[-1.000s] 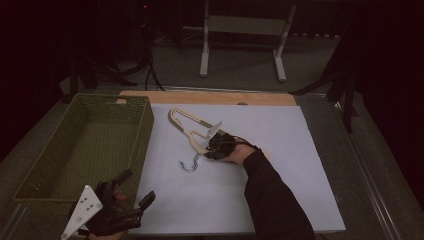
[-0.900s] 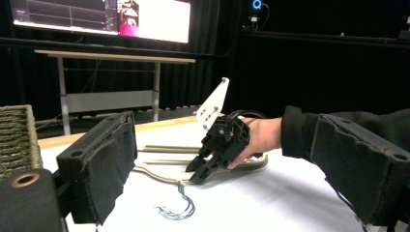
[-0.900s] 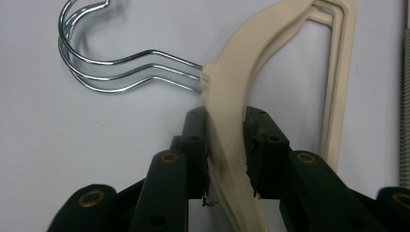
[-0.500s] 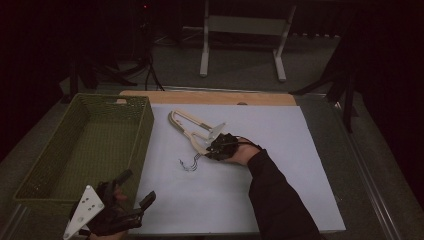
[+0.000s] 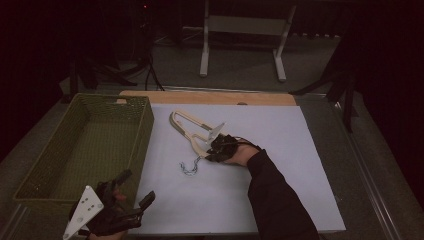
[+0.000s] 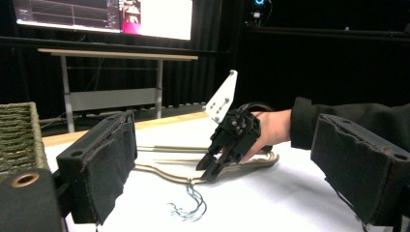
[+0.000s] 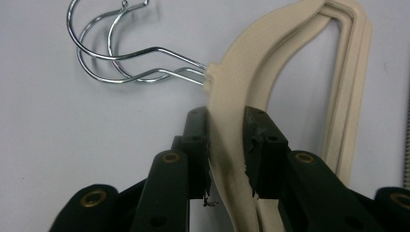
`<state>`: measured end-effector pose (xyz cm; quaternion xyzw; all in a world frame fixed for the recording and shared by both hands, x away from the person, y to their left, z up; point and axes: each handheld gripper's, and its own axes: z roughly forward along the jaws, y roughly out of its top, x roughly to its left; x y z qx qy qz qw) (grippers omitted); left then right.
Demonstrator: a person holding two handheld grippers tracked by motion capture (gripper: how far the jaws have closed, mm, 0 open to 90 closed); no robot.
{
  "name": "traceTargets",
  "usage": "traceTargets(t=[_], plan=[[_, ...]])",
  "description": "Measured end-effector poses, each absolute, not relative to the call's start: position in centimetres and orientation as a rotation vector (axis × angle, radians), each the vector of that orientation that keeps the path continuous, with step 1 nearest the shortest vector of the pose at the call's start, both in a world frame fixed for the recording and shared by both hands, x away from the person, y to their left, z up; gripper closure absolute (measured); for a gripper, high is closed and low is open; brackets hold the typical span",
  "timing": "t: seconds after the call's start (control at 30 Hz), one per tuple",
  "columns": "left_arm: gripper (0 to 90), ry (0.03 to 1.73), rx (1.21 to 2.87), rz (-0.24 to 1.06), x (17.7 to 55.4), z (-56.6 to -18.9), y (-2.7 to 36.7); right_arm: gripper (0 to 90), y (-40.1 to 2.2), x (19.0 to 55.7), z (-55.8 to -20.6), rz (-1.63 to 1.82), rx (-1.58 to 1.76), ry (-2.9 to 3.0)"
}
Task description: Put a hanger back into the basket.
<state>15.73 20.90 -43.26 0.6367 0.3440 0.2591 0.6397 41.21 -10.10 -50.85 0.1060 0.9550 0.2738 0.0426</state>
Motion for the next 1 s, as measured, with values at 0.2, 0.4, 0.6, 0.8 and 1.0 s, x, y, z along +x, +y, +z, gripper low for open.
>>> traceTargets(t=[0.2, 0.4, 0.6, 0.8, 1.0], plan=[[10.1, 0.784, 1.469, 0.596, 15.8, -43.4, 20.8, 73.1, -10.7, 41.0, -50.0, 0.882, 0.313, 2.905], [10.1, 0.765, 1.523, 0.631, 15.7, -43.6, 20.0, 73.6, -11.3, 40.4, -48.7, 0.922, 0.283, 2.899], [10.0, 0.769, 1.513, 0.626, 15.8, -43.5, 20.1, 74.9, -12.3, 39.9, -47.3, 0.961, 0.265, 2.871], [10.0, 0.778, 1.489, 0.615, 15.9, -43.4, 20.5, 76.7, -13.8, 39.8, -45.7, 1.022, 0.33, 2.805], [10.0, 0.775, 1.485, 0.615, 15.8, -43.4, 20.5, 79.7, -15.5, 40.1, -44.3, 1.083, 0.397, 2.691]])
